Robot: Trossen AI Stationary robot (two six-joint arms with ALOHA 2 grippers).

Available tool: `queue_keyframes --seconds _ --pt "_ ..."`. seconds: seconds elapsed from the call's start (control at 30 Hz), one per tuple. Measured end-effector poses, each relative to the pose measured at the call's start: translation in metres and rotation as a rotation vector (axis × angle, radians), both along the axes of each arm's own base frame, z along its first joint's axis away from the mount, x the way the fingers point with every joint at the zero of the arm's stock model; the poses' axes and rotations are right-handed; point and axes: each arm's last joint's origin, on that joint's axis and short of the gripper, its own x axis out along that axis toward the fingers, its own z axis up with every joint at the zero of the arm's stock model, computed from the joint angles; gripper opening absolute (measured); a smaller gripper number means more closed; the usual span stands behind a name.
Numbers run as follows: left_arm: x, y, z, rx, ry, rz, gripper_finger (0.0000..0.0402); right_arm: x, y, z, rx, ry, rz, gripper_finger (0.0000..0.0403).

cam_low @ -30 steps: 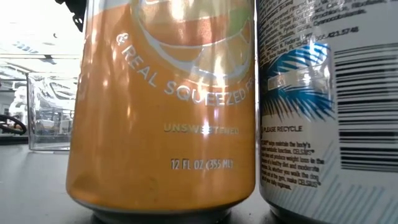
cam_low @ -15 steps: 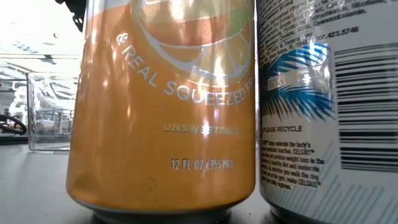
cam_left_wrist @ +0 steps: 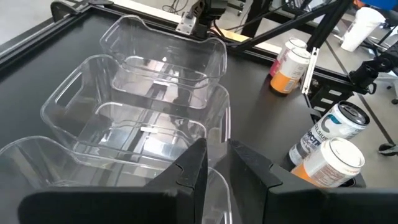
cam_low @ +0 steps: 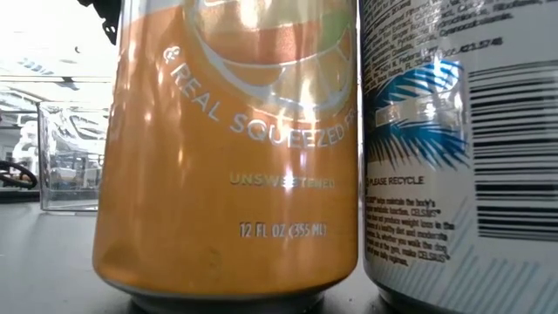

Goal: Sort soda cans
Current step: Put the right orange soda can into the right transparent bin

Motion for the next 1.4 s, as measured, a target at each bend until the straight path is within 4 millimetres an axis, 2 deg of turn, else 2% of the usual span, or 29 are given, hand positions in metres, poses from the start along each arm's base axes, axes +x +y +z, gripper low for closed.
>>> queue_keyframes --seconds 0.1,0.33,0.6,0.73,0.87,1.23,1.4 --pt "0.0 0.0 0.0 0.0 0.001 0.0 0.0073 0.002 0.013 -0.009 -0.027 0.024 0.097 0.0378" --pt "0.003 -0.001 -0.003 0.006 0.019 0.0 0.0073 0.008 0.04 -0.022 -0.023 -0.035 0.151 0.0378" --pt "0.011 -0.003 -0.009 0.023 0.061 0.006 0.0073 -0.008 0.06 -0.022 -0.006 -0.055 0.158 0.0378" --pt "0.015 -0.004 -0.013 0.034 0.082 0.014 0.0073 -0.014 0.071 -0.021 -0.016 -0.142 0.19 0.0378" --pt "0.017 -0.005 -0.014 0.035 0.088 0.016 0.0073 -0.021 0.076 -0.024 -0.021 -0.149 0.18 0.0378" --pt "0.018 -0.005 -0.011 0.027 0.06 0.016 0.0073 -0.028 0.092 -0.056 0.035 -0.164 0.132 0.0378" --pt "0.018 -0.005 -0.011 0.029 0.061 0.015 0.0073 -0.033 0.096 -0.061 0.051 -0.163 0.112 0.0378"
